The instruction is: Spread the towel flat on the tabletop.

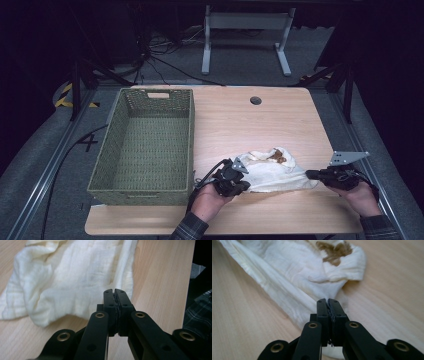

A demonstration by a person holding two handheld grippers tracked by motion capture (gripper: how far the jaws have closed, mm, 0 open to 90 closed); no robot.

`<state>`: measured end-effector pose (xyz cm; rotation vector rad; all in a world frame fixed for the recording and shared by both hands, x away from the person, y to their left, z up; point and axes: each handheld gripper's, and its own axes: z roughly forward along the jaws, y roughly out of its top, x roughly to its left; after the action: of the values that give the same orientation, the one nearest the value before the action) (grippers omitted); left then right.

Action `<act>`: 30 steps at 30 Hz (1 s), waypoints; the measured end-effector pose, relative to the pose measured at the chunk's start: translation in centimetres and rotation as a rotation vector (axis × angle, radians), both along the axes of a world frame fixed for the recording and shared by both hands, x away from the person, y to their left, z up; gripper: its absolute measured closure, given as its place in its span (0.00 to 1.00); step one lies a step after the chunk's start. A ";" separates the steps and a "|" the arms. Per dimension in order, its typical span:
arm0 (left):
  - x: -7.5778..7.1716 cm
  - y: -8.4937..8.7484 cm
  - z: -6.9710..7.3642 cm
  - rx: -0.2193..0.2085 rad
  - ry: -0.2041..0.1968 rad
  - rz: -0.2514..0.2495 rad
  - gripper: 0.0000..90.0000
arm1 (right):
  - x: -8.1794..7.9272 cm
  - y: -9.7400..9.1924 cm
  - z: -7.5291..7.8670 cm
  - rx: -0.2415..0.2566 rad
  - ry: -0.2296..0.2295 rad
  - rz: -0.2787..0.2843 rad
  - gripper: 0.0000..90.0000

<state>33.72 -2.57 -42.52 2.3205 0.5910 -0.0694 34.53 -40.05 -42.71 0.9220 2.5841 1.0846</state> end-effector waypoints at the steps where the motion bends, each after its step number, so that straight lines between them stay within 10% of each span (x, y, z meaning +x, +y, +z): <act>1: -0.3 0.1 -0.3 0.022 0.005 -0.007 0.98 | -0.1 0.3 -0.2 -0.012 0.018 0.016 0.97; 13: -0.8 0.9 -0.1 0.000 -0.012 0.030 0.91 | -0.3 -0.2 0.0 -0.014 -0.001 0.011 0.90; 22: 0.0 -1.0 -1.9 0.057 0.018 0.017 0.98 | -0.3 -1.9 -1.6 -0.072 0.044 0.007 0.97; 30: 1.2 -0.9 -2.5 0.143 -0.059 0.099 0.99 | -0.2 -1.3 -1.9 -0.088 0.053 0.039 0.97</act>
<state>34.96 -3.46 -44.99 2.4180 0.6994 0.0905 34.32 -41.39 -44.64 0.8950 2.6801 0.9596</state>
